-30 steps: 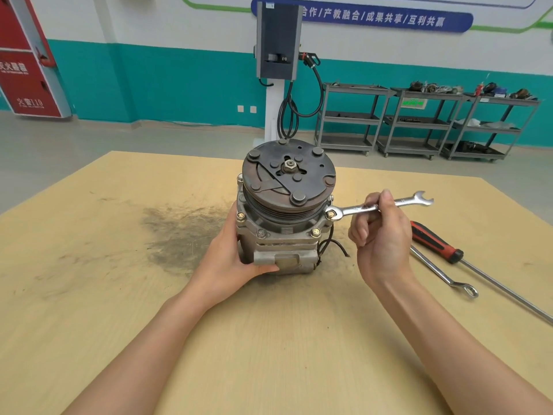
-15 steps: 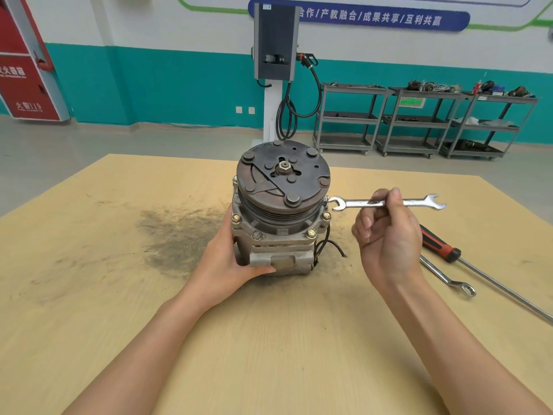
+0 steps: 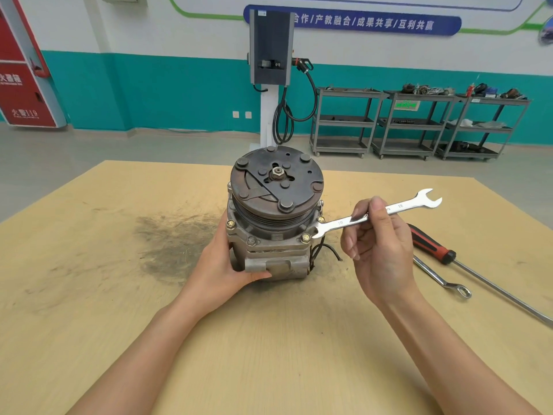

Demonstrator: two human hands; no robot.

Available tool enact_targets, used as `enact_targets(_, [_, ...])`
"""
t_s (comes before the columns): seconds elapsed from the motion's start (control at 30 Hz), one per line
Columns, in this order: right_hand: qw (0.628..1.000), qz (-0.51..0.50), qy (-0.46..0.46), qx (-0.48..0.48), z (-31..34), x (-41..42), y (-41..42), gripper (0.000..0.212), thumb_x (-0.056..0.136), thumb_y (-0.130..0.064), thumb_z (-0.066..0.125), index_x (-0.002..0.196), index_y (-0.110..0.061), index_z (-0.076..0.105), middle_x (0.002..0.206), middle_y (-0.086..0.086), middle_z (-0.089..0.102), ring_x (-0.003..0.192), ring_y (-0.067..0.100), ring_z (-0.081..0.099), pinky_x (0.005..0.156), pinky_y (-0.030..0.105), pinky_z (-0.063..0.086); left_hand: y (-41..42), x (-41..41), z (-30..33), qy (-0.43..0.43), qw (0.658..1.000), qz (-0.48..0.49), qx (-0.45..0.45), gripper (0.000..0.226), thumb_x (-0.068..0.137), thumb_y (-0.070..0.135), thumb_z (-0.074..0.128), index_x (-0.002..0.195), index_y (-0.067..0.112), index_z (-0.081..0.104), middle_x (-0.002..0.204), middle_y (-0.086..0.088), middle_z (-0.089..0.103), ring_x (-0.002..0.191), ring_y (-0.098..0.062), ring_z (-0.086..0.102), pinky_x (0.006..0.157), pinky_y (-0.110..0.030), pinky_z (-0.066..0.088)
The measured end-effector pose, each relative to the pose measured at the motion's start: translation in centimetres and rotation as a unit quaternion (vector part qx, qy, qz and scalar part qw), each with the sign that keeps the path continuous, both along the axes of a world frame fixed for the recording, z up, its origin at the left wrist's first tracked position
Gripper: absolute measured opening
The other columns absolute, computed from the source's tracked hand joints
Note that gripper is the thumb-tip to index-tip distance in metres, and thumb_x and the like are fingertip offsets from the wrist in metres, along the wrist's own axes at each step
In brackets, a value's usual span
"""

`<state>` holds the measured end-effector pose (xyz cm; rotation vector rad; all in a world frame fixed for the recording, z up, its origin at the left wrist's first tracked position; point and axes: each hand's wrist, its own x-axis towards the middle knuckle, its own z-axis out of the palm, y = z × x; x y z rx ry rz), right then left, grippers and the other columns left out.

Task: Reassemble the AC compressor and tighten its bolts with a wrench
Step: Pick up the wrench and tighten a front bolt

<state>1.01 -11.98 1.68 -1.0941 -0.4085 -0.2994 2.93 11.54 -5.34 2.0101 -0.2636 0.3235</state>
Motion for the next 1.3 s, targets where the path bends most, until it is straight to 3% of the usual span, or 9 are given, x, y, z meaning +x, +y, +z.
enact_targets(0.2, [1.000, 0.019, 0.013, 0.003, -0.7, 0.3, 0.0, 0.036, 0.098, -0.030, 0.040, 0.070, -0.019, 0.060, 0.046, 0.005, 0.051, 0.037, 0.014, 0.040, 0.038, 0.019, 0.031, 0.0, 0.1, -0.1, -0.008, 1.000, -0.006, 0.004, 0.111, 0.045, 0.064, 0.080, 0.138, 0.022, 0.035, 0.109, 0.053, 0.050, 0.104, 0.031, 0.045, 0.077, 0.007, 0.035])
enact_targets(0.37, [0.994, 0.097, 0.059, -0.009, -0.1, 0.9, -0.5, 0.035, 0.098, -0.031, 0.041, 0.076, -0.012, 0.060, 0.050, 0.007, 0.053, 0.040, 0.015, 0.044, 0.040, 0.020, 0.035, 0.2, 0.4, -0.4, -0.011, 1.000, -0.002, 0.014, 0.101, 0.057, 0.039, 0.091, 0.140, 0.020, 0.036, 0.109, 0.050, 0.053, 0.105, 0.027, 0.048, 0.079, 0.005, 0.037])
enact_targets(0.53, [0.985, 0.147, 0.085, -0.037, 0.4, 1.3, -0.9, 0.036, 0.096, -0.035, 0.042, 0.076, -0.016, 0.065, 0.052, 0.008, 0.056, 0.041, 0.015, 0.047, 0.041, 0.018, 0.037, 0.0, 0.2, 0.0, -0.011, 1.000, -0.006, 0.004, 0.111, 0.048, 0.059, 0.082, 0.141, 0.022, 0.035, 0.109, 0.050, 0.053, 0.105, 0.027, 0.048, 0.079, 0.006, 0.036])
enact_targets(0.6, [0.983, 0.155, 0.086, -0.039, 0.4, 1.2, -0.8, 0.035, 0.096, -0.035, 0.043, 0.076, -0.017, 0.066, 0.053, 0.008, 0.057, 0.042, 0.015, 0.048, 0.041, 0.018, 0.038, 0.0, 0.3, -0.2, -0.011, 1.000, -0.002, 0.010, 0.110, 0.050, 0.055, 0.085, 0.141, 0.022, 0.034, 0.108, 0.050, 0.053, 0.104, 0.027, 0.048, 0.079, 0.006, 0.036])
enact_targets(0.7, [0.991, 0.116, 0.062, -0.026, -0.1, 1.0, -0.2, 0.037, 0.099, -0.034, 0.043, 0.075, -0.019, 0.067, 0.053, 0.006, 0.057, 0.042, 0.013, 0.049, 0.040, 0.018, 0.038, 0.2, 0.6, -0.6, -0.006, 1.000, 0.009, 0.021, 0.105, 0.057, 0.036, 0.092, 0.143, 0.021, 0.034, 0.107, 0.051, 0.053, 0.103, 0.027, 0.048, 0.079, 0.005, 0.037])
enact_targets(0.87, [0.998, -0.046, -0.027, -0.030, -1.3, -0.1, 1.0, 0.039, 0.100, -0.032, 0.038, 0.072, -0.027, 0.064, 0.047, 0.003, 0.053, 0.038, 0.013, 0.044, 0.040, 0.017, 0.034, 0.3, 0.7, -0.7, -0.007, 1.000, 0.006, 0.022, 0.103, 0.057, 0.035, 0.091, 0.142, 0.022, 0.036, 0.111, 0.048, 0.053, 0.105, 0.027, 0.048, 0.079, 0.005, 0.037])
enact_targets(1.0, [0.989, -0.124, -0.061, -0.047, -1.9, -1.0, 1.6, 0.033, 0.099, -0.036, 0.040, 0.078, -0.018, 0.058, 0.046, 0.002, 0.051, 0.040, 0.011, 0.046, 0.043, 0.016, 0.036, 0.3, 0.8, -0.8, -0.008, 1.000, 0.007, 0.021, 0.102, 0.058, 0.032, 0.092, 0.142, 0.022, 0.036, 0.109, 0.049, 0.053, 0.104, 0.028, 0.047, 0.078, 0.005, 0.037])
enact_targets(1.23, [0.991, -0.109, -0.057, -0.045, -2.0, -0.9, 1.5, 0.034, 0.100, -0.036, 0.038, 0.078, -0.021, 0.057, 0.045, 0.001, 0.051, 0.038, 0.012, 0.044, 0.042, 0.016, 0.034, 0.2, 0.6, -0.5, -0.003, 1.000, -0.002, 0.009, 0.110, 0.046, 0.059, 0.082, 0.140, 0.024, 0.037, 0.108, 0.048, 0.055, 0.103, 0.026, 0.049, 0.077, 0.004, 0.039])
enact_targets(1.3, [0.995, -0.085, -0.026, -0.034, -2.0, -0.5, 1.4, 0.037, 0.101, -0.035, 0.036, 0.074, -0.023, 0.060, 0.045, 0.002, 0.052, 0.037, 0.013, 0.043, 0.040, 0.017, 0.033, 0.2, 0.6, -0.6, -0.004, 1.000, 0.000, 0.012, 0.106, 0.050, 0.052, 0.086, 0.140, 0.024, 0.037, 0.108, 0.048, 0.054, 0.103, 0.027, 0.048, 0.077, 0.005, 0.038])
